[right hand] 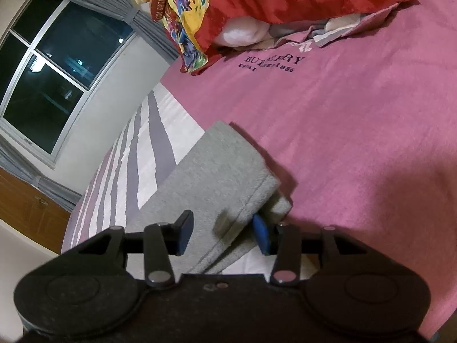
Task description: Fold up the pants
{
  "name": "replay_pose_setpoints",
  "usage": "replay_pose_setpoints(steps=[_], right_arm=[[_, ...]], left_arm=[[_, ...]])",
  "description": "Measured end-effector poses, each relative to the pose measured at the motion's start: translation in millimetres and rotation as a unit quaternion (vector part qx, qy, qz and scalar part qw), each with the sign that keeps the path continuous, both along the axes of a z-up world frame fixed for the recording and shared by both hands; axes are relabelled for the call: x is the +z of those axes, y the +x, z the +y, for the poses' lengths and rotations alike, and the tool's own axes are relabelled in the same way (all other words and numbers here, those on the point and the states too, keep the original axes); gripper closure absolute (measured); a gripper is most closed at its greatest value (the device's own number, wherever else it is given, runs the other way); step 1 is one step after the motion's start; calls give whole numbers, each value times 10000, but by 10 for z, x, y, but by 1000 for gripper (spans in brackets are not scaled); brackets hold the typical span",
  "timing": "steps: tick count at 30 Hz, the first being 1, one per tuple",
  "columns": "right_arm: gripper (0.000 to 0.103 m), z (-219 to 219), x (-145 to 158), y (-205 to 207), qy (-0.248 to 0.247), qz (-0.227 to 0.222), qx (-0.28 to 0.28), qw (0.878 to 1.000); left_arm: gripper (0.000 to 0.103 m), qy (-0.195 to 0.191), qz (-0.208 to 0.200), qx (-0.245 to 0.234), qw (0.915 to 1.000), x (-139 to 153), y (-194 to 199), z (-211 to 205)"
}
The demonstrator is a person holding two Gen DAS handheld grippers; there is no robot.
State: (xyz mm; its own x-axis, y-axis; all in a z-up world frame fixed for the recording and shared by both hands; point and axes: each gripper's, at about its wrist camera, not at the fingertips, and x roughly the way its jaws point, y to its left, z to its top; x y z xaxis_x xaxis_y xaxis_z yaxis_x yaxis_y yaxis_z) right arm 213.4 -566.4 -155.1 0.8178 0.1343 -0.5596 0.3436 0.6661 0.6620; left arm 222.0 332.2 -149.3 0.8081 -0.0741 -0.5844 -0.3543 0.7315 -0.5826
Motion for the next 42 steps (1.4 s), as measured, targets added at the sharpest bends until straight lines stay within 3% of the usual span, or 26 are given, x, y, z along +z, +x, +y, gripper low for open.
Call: replay_pose_setpoints(steps=[5,7,9,11,13,16,21,24,27,30,32,34,36,38,40,42], right_arm=[[54,15,-2,8,-53,-20,36,10000],[54,8,-12,12,-43,-13,34,10000],[57,0,-1,18,-43,9,-15,10000],[64,-3,7,23,-99,46,-46,9999],[81,-25,-17,15,-144,92,-112,9998],[84,-87,-87,-21,34,32,-184,9998],[82,-94,-92,-11,53,21,-169,9998],[95,-103,-32,-5,113,-77,-154,9998],[96,-75,47,5,-80,-183,-82,9998],[96,-91,-53,86,-73,255,-122,9996],[96,-78,22,59,-69,8,-116,9999],[96,-108,39,29,84,-127,-178,9997],[95,-106,-41,75,-34,281,-215,9994],[87,-101,-44,2,60,160,-303,9994],[60,-92,-9,-148,225,-93,-485,9985],[52,-82,-41,-281,384,-220,-644,9969]], left_arm=[[78,-67,135,-126,9998,-170,11,-53],[87,-13,95,-195,9998,-130,103,-40],[88,192,-438,-238,9986,108,127,-31],[88,361,-684,-232,9967,270,143,-7],[88,357,-468,-310,9978,238,205,79],[88,530,445,-574,9959,-51,342,99],[88,419,268,-380,9980,-105,289,80],[88,351,-70,-270,9990,-18,197,132],[88,501,168,-342,9980,-78,234,124],[88,401,123,-291,9987,-78,212,148],[88,347,-86,-270,9990,-23,200,136],[88,434,93,-315,9985,-37,216,121],[87,602,410,-468,9962,-113,252,77],[85,558,415,-429,9967,-137,232,76],[84,577,438,-433,9964,-138,227,61],[83,793,461,-516,9944,-120,229,12]])
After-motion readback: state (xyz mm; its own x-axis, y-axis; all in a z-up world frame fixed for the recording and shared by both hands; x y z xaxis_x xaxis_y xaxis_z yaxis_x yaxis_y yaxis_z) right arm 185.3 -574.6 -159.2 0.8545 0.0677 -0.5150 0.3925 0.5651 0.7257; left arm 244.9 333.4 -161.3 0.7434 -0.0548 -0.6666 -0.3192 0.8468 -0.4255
